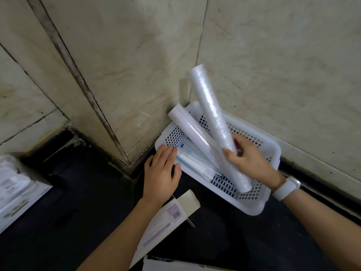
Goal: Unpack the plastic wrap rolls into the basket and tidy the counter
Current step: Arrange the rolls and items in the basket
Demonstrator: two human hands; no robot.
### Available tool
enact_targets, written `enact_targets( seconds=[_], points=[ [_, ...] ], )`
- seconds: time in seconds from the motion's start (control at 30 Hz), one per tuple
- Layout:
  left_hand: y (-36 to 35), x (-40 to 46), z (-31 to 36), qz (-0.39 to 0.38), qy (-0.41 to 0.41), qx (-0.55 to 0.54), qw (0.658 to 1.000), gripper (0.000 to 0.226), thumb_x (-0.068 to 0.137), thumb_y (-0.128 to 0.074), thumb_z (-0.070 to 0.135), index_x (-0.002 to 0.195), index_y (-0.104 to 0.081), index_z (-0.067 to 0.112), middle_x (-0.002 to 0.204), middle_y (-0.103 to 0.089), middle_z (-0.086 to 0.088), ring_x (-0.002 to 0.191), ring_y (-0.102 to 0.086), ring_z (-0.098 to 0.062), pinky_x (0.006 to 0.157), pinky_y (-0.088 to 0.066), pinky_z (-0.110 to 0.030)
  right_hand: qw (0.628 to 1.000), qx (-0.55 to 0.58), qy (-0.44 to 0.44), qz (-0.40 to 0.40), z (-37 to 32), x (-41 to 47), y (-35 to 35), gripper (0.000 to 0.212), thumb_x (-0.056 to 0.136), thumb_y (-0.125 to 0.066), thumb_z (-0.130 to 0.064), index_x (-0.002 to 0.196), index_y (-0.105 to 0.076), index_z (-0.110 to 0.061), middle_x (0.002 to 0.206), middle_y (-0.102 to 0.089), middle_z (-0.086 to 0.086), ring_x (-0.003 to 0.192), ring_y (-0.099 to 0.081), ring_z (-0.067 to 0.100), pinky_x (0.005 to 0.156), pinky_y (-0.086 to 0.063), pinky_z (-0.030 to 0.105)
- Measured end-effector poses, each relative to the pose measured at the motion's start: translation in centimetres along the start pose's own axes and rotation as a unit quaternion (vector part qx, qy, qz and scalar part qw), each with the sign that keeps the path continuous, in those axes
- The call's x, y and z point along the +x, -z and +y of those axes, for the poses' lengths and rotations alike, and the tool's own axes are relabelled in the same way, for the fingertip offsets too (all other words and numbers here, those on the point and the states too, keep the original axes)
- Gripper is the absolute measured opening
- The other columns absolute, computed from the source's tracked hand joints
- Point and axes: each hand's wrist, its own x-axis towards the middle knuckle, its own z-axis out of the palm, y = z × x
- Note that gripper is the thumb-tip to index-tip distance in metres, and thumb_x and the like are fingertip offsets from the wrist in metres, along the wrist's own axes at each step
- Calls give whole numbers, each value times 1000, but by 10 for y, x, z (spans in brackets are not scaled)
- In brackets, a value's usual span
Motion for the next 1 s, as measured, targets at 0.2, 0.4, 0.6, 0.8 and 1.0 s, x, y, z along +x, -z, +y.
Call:
enact_targets(
  seconds=[0.2, 0.4, 0.6, 0.8, 1.0],
  points=[
    [1, 0, -1, -15, 2, 5, 1000, 48, 89, -34, 30, 124, -57, 6, 132, -57, -12, 131, -44, -29, 98, -41, -55, 994, -109, 7, -23, -1, -7, -21, 29, 86, -54, -30, 111, -52, -15, 83, -60, 2, 62, -57, 16, 54, -48, 22],
    [1, 3, -3, 11, -23, 74, 997, 43, 86, -39, 27, 113, -65, 7, 117, -68, -8, 119, -57, -25, 100, -34, -61, 944, -321, -10, 72, 18, 1, -22, 37, 86, -52, -37, 111, -49, -10, 107, -56, 10, 97, -50, 25, 86, -44, 37],
    [3, 31, 2, -38, -61, 50, 996, 30, 83, -49, 14, 103, -69, 3, 113, -68, -10, 106, -63, -23, 108, -31, -41, 957, -282, 0, 63, 30, 8, -31, 44, 87, -50, -39, 120, -39, -12, 114, -53, 11, 98, -50, 22, 77, -46, 31],
    [-26, 92, 32, -270, -142, 83, 949, 44, 94, -42, 25, 136, -42, 10, 144, -43, -8, 132, -35, -23, 108, -28, -40, 968, -191, -103, 124, 40, 13, -25, 45, 81, -57, -45, 114, -50, -17, 113, -53, 6, 103, -42, 21, 89, -37, 35],
    [-52, 106, 29, -416, -126, 159, 886, 73, 90, -52, 39, 147, -10, 22, 154, -23, -7, 140, -17, -30, 113, -14, -49, 977, -125, -136, 110, 44, 16, -23, 45, 82, -57, -43, 117, -48, -17, 116, -48, 8, 106, -35, 21, 88, -31, 31]
  ],
)
